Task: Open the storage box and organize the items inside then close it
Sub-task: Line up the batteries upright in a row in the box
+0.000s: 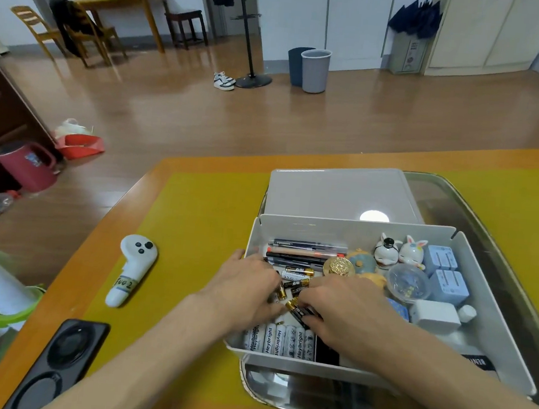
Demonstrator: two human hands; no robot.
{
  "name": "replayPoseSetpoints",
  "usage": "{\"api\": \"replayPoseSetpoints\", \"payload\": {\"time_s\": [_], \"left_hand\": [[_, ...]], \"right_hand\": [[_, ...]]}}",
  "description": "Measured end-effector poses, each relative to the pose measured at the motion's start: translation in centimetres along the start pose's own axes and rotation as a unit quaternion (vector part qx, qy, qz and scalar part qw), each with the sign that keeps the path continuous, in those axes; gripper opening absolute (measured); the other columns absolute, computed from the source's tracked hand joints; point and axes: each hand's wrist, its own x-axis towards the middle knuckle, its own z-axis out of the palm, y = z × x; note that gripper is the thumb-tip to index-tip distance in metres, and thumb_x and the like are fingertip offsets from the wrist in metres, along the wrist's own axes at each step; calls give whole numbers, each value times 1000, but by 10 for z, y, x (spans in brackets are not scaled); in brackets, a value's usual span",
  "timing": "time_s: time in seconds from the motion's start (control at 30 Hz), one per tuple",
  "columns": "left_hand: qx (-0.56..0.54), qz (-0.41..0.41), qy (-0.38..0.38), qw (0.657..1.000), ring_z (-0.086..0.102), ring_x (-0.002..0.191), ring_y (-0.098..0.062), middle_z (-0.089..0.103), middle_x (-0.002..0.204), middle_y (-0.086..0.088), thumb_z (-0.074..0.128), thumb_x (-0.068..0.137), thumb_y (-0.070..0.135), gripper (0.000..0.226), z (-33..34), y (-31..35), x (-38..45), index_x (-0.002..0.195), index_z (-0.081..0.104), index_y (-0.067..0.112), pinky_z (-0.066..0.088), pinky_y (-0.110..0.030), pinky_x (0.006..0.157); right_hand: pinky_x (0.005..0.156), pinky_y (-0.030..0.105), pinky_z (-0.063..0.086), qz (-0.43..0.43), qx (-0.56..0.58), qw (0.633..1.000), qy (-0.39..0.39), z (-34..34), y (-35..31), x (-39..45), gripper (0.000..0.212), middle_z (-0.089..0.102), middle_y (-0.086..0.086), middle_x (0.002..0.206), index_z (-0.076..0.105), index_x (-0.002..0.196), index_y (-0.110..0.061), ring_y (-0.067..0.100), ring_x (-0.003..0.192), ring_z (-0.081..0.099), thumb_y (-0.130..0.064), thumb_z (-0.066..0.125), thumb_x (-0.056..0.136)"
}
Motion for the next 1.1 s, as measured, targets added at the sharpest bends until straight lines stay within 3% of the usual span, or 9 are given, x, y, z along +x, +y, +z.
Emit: {"api": "replayPoseSetpoints", "payload": {"time_s": [0.07,0.2,0.3,0.5,0.6,0.77,0.9,1.03,1.1], "left_hand": [[8,-20,16,1000,54,112,-22,67,105,1,60,88,60,33,2,5,2,82,53,29,35,-43,103],[3,-36,15,999,54,116,-24,68,109,-2,68,87,53,34,2,6,5,96,65,22,34,-45,107],[8,-26,25,999,55,116,-25,68,112,-3,71,87,45,29,4,4,4,104,66,21,36,-42,101],[-2,-5,40,999,59,106,-26,69,104,-5,70,89,30,17,3,0,2,101,70,19,42,-38,89],[2,0,43,999,59,106,-26,69,104,-5,66,91,26,12,3,-1,2,101,68,20,41,-38,89],[27,14,58,998,58,109,-25,68,105,-4,65,91,25,10,1,-2,-1,100,66,21,37,-41,100],[22,17,36,999,57,111,-27,68,105,-6,63,89,21,8,-6,-6,-4,97,64,21,30,-48,111],[9,20,31,999,58,107,-28,66,106,-9,62,87,12,14,-8,-7,-5,98,63,19,37,-40,98],[-4,19,34,999,58,105,-28,66,106,-9,62,88,13,14,-7,-8,-4,101,65,18,38,-39,96]], "right_hand": [[64,32,37,-2,-5,1000,-3,2,-1,2,20,63,-9,104,64,109,-29,18,99,60,-42,55,97],[74,36,49,0,-2,1000,-17,5,-4,6,21,63,-8,109,63,113,-31,18,105,58,-41,60,95],[74,38,51,3,-2,1000,-27,7,-5,8,17,63,-9,109,62,109,-31,19,105,60,-40,61,94],[65,33,43,30,0,999,-25,12,-7,18,13,64,-8,95,56,93,-32,20,94,62,-44,61,91],[60,33,34,35,-6,999,-12,17,-9,24,22,67,-4,92,54,104,-32,24,89,64,-49,60,89],[61,33,37,62,26,997,-25,17,-5,27,45,68,-7,94,48,122,-36,23,89,64,-51,64,83],[53,32,28,67,21,997,-19,20,-14,35,47,66,-3,97,47,119,-34,25,89,63,-49,64,78],[60,32,35,83,44,995,-15,23,-23,44,39,69,-2,100,52,114,-31,24,84,62,-43,66,80],[63,33,38,91,79,993,-6,24,-24,45,35,70,-2,103,56,112,-29,25,91,64,-39,68,81]]}}
